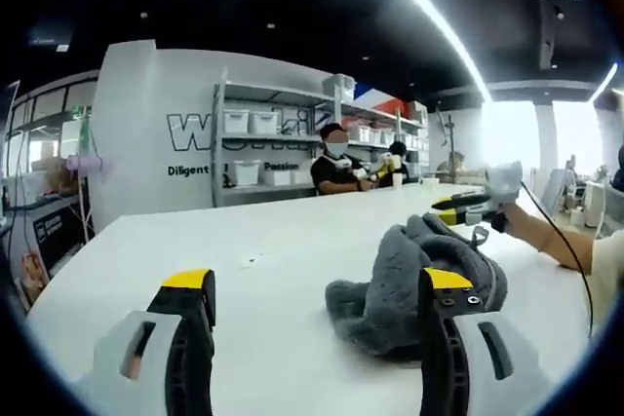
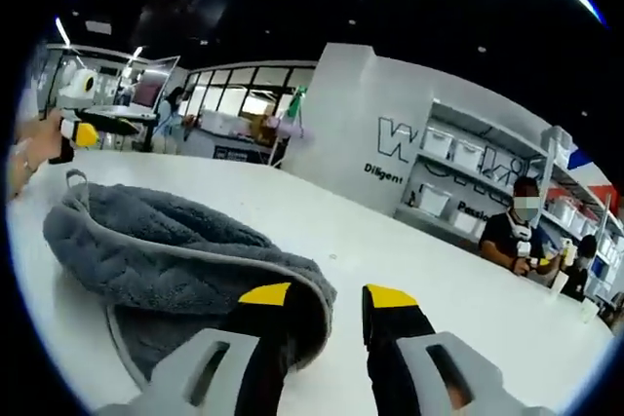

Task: Fold the towel on the table until its edges align and the towel forms a compact rectangular stack.

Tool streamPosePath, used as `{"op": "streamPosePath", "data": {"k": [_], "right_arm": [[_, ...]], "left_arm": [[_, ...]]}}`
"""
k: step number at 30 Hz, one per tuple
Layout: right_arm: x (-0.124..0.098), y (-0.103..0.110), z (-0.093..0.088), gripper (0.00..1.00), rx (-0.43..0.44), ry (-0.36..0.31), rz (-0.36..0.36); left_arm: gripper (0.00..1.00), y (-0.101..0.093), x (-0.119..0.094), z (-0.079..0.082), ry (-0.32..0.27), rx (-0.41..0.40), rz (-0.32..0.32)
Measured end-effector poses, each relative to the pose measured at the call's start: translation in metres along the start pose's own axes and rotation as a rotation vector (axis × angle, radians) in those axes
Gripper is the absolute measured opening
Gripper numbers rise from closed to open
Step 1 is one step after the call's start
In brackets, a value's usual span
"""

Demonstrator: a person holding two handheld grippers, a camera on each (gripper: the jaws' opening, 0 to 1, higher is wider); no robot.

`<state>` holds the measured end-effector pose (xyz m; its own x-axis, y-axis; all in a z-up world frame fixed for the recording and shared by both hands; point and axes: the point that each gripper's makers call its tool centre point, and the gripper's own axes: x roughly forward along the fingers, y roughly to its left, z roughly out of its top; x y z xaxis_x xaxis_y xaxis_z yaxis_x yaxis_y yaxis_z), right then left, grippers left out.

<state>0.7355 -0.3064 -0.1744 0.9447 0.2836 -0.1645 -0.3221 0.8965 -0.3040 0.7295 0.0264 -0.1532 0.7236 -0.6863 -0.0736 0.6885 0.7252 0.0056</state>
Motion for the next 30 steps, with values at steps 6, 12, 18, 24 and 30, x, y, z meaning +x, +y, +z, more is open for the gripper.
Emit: {"op": "streamPosePath", "data": {"k": [6,12,18,24,30], "right_arm": [[-0.013,-0.012,-0.018,0.36,0.085,0.008,0.001],[-0.014,-0.029,-0.032,0.54,0.146,0.044,-0.013],[-0.018,-0.028,-0.029,0.81,0.07,0.047,0.021],[-0.02,-0.022,-0.028,0.99,0.112,0.041,0.084],[-0.023,-0.018,-0.028,1.0,0.08,0.031,0.112]], "left_arm": [[0.84,-0.003,-0.001,-0.001,0.0,-0.002,-0.003],[0.84,-0.006,0.001,-0.004,0.006,-0.013,-0.016],[0.84,-0.008,-0.001,0.001,-0.01,-0.024,-0.025],[0.84,-0.028,-0.003,0.011,-0.06,-0.081,-0.107],[0.82,-0.045,0.0,0.009,-0.037,-0.069,-0.16]]}}
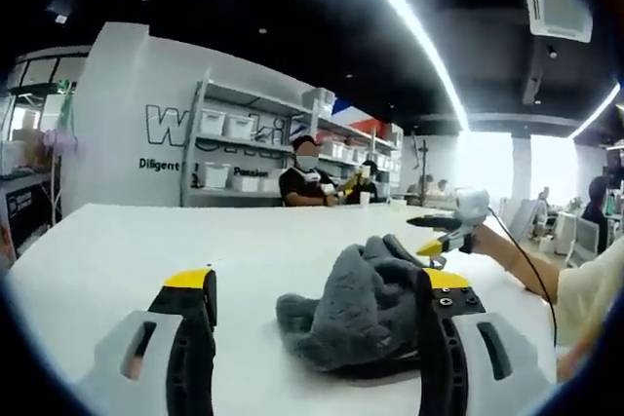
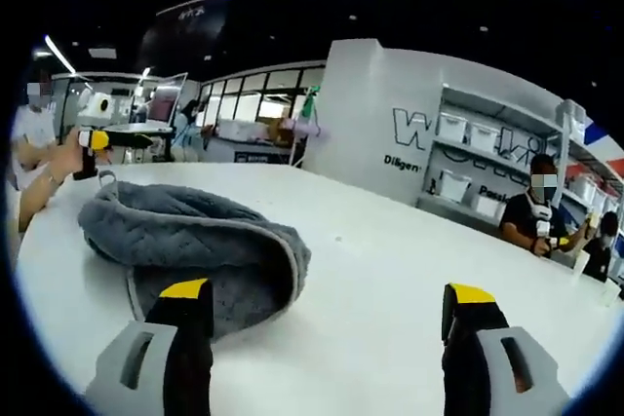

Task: Fold the towel on the table until its edges align and the towel forms a compact rectangular stack.

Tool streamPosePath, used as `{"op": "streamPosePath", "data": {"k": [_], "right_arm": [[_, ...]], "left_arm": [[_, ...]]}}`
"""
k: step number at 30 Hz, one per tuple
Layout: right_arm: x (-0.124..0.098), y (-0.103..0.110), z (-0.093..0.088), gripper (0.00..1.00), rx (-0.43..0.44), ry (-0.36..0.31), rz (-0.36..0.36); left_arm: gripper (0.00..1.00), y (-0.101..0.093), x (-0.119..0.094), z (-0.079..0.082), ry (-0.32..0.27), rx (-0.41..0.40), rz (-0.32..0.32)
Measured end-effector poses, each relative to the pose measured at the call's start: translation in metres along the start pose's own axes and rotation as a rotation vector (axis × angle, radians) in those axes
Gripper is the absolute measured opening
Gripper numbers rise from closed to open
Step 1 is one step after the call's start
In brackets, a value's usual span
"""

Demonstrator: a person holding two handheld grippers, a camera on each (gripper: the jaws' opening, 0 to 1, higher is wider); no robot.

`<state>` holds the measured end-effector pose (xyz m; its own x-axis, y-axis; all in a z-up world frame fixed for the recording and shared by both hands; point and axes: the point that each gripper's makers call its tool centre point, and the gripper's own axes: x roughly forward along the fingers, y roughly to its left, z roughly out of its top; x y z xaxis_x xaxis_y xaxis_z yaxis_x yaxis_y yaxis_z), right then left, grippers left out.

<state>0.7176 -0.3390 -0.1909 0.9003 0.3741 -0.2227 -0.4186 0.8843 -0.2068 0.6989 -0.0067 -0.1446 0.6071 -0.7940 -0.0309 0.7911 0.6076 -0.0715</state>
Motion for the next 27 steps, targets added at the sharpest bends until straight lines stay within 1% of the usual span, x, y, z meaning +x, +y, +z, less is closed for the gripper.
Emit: {"op": "streamPosePath", "data": {"k": [1,3,6,8,9,10,11,13,14,15,16,17,18,19,21,22,24,25,27], "right_arm": [[-0.001,0.0,0.0,1.0,0.007,0.002,0.003],[-0.001,-0.003,-0.001,1.0,0.008,0.008,-0.003],[-0.005,-0.008,0.0,1.0,0.007,0.001,-0.015],[-0.007,-0.013,0.002,1.0,0.024,-0.012,-0.018],[-0.009,-0.013,0.002,1.0,0.032,-0.017,-0.018],[-0.009,-0.014,0.002,1.0,0.035,-0.021,-0.017],[-0.011,-0.017,0.001,1.0,0.046,-0.029,-0.019],[-0.01,-0.019,-0.002,0.99,0.052,-0.025,-0.02],[-0.008,-0.019,-0.005,0.99,0.052,-0.014,-0.015],[-0.007,-0.019,-0.008,0.99,0.051,-0.002,-0.011],[-0.007,-0.019,-0.009,0.99,0.049,0.002,-0.009],[-0.007,-0.019,-0.009,0.99,0.046,0.005,-0.008],[-0.007,-0.018,-0.008,0.99,0.045,0.004,-0.006],[-0.007,-0.017,-0.007,0.99,0.045,0.001,-0.005],[-0.008,-0.017,-0.005,0.99,0.047,-0.009,-0.007],[-0.009,-0.017,-0.003,0.99,0.047,-0.014,-0.008],[-0.01,-0.018,-0.001,0.99,0.046,-0.021,-0.01],[-0.01,-0.018,0.0,0.98,0.046,-0.024,-0.009],[-0.011,-0.017,0.001,0.98,0.045,-0.026,-0.009]], "left_arm": [[0.82,-0.006,0.001,0.0,0.005,0.019,-0.019],[0.82,-0.025,0.003,0.002,0.003,0.035,-0.093],[0.81,-0.065,0.005,-0.001,0.026,0.033,-0.272],[0.8,-0.088,0.005,-0.004,0.038,0.062,-0.36],[0.79,-0.097,0.005,-0.007,0.049,0.087,-0.39],[0.78,-0.102,0.005,-0.009,0.056,0.107,-0.405],[0.77,-0.11,0.005,-0.011,0.065,0.148,-0.421],[0.69,-0.118,0.006,-0.012,0.063,0.188,-0.425],[0.62,-0.125,0.006,-0.015,0.071,0.211,-0.454],[0.55,-0.132,0.004,-0.015,0.07,0.209,-0.483],[0.52,-0.137,0.003,-0.015,0.064,0.198,-0.506],[0.51,-0.141,0.003,-0.014,0.056,0.187,-0.527],[0.5,-0.149,0.001,-0.013,0.05,0.167,-0.561],[0.49,-0.151,0.0,-0.014,0.05,0.159,-0.573],[0.45,-0.155,0.0,-0.018,0.062,0.164,-0.582],[0.43,-0.156,0.001,-0.023,0.084,0.179,-0.581],[0.39,-0.155,0.003,-0.029,0.108,0.191,-0.576],[0.37,-0.155,0.005,-0.034,0.125,0.191,-0.578],[0.34,-0.156,0.006,-0.038,0.14,0.186,-0.583]]}}
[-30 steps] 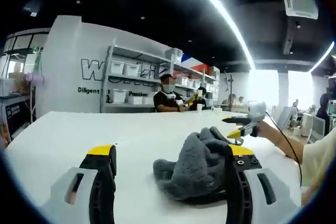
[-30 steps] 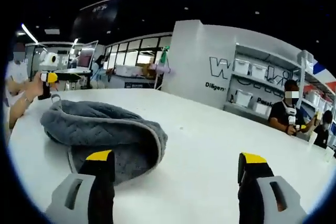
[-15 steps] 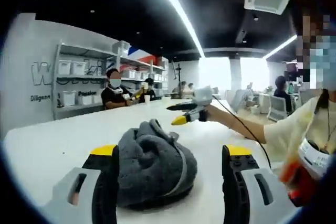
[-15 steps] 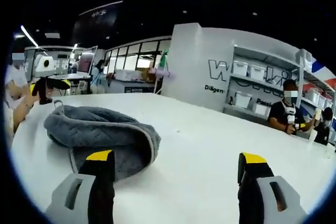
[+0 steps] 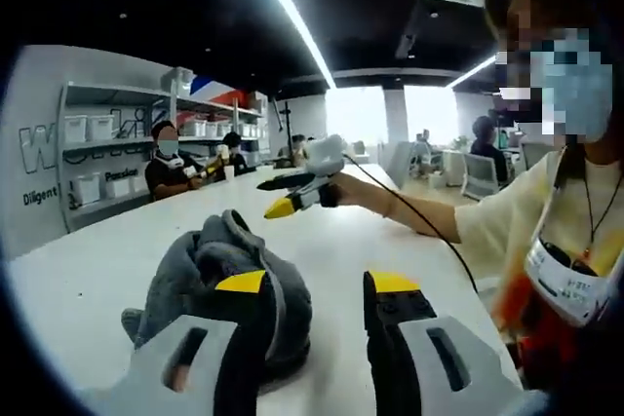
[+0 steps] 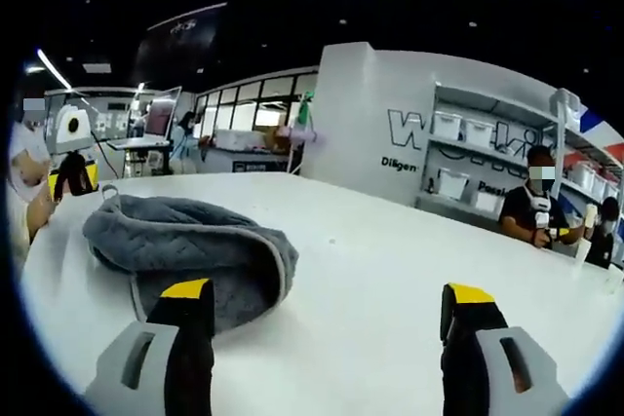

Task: Fold the towel on the table until its edges align and the towel forms a compact rectangular stack.

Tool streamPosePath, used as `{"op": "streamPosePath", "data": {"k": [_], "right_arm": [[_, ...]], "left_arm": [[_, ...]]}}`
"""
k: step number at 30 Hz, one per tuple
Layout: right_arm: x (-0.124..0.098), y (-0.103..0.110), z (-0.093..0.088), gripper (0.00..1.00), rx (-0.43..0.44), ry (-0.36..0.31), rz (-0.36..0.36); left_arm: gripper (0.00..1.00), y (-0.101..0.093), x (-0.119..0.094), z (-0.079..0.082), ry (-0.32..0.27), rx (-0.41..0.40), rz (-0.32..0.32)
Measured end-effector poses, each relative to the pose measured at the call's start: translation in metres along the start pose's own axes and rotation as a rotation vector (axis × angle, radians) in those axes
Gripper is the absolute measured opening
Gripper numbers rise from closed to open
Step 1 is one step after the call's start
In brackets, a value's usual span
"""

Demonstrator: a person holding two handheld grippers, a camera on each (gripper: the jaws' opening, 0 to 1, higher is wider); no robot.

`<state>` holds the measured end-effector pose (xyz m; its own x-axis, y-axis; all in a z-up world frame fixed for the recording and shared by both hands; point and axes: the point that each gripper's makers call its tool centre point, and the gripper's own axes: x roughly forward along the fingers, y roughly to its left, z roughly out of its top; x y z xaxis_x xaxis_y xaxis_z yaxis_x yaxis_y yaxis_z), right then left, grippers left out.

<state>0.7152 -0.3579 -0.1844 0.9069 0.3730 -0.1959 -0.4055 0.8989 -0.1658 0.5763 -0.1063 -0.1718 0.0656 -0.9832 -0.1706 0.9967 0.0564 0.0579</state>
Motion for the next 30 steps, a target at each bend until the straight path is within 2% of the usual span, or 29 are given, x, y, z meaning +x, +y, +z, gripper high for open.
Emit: {"op": "streamPosePath", "data": {"k": [8,11,14,21,27,30], "right_arm": [[0.003,-0.002,-0.002,0.97,-0.009,0.014,0.006],[0.003,-0.003,-0.002,0.96,-0.009,0.014,0.002],[0.003,-0.002,-0.003,0.94,-0.008,0.018,-0.001],[0.005,0.0,-0.005,0.92,0.008,0.024,0.008],[0.005,-0.002,-0.007,0.91,0.016,0.036,0.012],[0.005,-0.004,-0.008,0.9,0.024,0.036,0.005]], "left_arm": [[0.33,0.013,0.004,-0.023,0.098,-0.016,0.036],[0.3,0.012,0.006,-0.029,0.111,-0.037,0.034],[0.23,0.012,0.007,-0.031,0.116,-0.054,0.034],[0.17,0.019,0.007,-0.035,0.129,-0.055,0.056],[0.13,0.024,0.009,-0.043,0.157,-0.051,0.093],[0.08,0.026,0.009,-0.044,0.158,-0.046,0.112]]}}
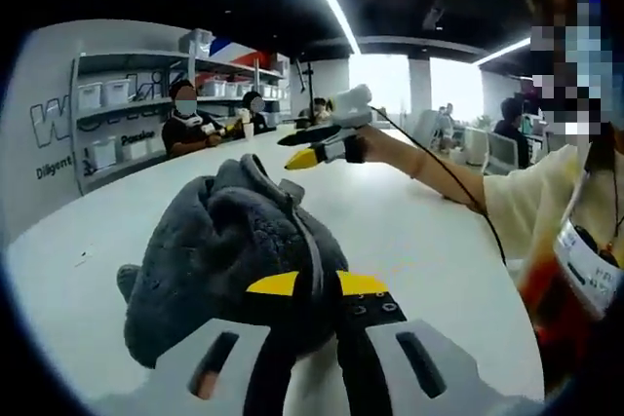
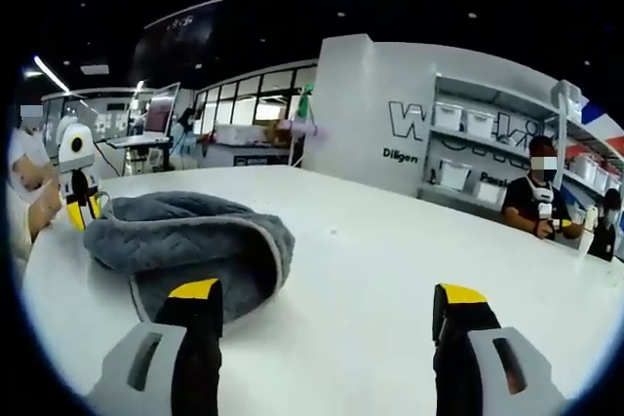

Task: Fold the towel on the table until its edges align and the towel forms a compact rectangular stack.

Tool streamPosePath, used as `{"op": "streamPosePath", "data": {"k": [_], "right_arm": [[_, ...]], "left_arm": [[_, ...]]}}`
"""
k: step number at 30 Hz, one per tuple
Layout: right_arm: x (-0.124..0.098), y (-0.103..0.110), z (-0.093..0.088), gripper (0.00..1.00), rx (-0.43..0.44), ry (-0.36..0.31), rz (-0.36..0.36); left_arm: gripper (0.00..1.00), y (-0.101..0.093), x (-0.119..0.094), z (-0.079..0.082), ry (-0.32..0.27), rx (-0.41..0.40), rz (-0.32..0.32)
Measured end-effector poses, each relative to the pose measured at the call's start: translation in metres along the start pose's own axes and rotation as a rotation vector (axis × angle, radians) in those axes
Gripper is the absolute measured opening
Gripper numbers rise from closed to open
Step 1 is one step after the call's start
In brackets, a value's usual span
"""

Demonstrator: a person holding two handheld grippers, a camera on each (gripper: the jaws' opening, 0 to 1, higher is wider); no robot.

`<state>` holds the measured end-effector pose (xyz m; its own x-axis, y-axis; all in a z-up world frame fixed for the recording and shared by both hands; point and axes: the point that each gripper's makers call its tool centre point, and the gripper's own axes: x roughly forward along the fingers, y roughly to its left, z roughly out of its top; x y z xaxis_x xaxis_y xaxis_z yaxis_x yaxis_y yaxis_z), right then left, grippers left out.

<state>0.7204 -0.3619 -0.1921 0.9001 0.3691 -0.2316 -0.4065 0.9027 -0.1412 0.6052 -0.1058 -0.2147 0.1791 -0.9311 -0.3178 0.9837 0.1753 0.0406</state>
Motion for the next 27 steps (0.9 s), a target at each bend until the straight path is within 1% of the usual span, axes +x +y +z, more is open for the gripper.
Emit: {"op": "streamPosePath", "data": {"k": [2,8,14,17,19,23,25,27], "right_arm": [[0.0,-0.002,-0.001,0.9,0.01,0.001,-0.008],[-0.002,-0.005,-0.001,0.87,0.017,0.0,-0.018],[-0.002,-0.003,0.0,0.87,0.019,-0.001,-0.008],[-0.002,-0.001,0.001,0.9,0.016,-0.003,0.008],[-0.004,-0.002,0.003,0.91,0.02,-0.007,0.008],[-0.007,-0.005,0.006,0.9,0.034,-0.026,0.003],[-0.007,-0.004,0.006,0.9,0.037,-0.026,0.006],[-0.007,-0.004,0.005,0.9,0.033,-0.019,0.006]], "left_arm": [[0.04,0.001,0.0,0.0,0.001,0.005,0.008],[0.02,0.001,-0.001,0.002,-0.006,0.007,0.02],[0.02,0.003,-0.006,0.012,-0.033,0.024,0.042],[0.02,0.006,-0.009,0.015,-0.043,0.031,0.059],[0.02,0.008,-0.011,0.019,-0.055,0.033,0.071],[0.02,0.009,-0.018,0.032,-0.106,0.031,0.079],[0.02,0.011,-0.02,0.035,-0.118,0.031,0.086],[0.02,0.015,-0.026,0.049,-0.153,0.035,0.102]]}}
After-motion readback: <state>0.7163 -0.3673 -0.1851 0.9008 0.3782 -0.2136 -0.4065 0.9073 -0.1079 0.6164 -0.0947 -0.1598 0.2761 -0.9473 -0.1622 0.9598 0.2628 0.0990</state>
